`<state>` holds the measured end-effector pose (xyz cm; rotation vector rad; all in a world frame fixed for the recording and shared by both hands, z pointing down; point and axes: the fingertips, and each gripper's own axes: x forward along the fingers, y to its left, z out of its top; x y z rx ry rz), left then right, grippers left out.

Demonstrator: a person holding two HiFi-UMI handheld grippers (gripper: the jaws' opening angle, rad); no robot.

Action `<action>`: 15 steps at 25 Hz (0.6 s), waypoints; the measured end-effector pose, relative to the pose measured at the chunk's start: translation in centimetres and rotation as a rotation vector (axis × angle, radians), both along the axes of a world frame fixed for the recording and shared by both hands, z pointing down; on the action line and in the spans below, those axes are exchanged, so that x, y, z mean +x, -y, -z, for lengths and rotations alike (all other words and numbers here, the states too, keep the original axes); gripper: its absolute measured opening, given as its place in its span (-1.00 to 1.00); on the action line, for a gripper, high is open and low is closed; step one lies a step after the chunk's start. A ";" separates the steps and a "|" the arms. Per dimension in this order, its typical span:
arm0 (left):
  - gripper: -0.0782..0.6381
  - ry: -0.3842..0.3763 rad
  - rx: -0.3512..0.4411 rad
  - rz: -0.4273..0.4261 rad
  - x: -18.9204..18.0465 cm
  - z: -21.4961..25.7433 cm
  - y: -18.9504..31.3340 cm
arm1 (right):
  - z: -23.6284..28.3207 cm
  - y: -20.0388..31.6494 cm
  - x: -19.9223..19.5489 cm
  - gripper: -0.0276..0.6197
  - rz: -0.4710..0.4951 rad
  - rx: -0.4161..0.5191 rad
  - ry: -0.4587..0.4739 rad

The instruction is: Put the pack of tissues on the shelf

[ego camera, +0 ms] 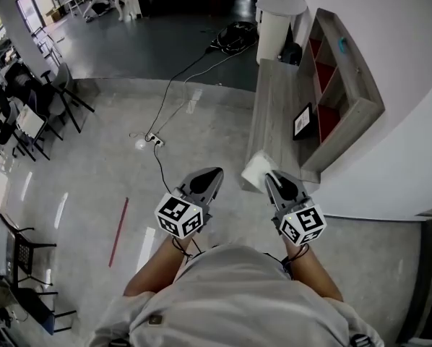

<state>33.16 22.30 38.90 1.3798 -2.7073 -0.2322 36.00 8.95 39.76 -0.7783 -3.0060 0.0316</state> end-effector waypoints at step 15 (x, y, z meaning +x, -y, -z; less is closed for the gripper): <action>-0.74 -0.037 0.001 0.062 -6.4 -1.8 -8.0 | -1.4 -8.2 -7.2 -0.72 0.084 0.003 -0.015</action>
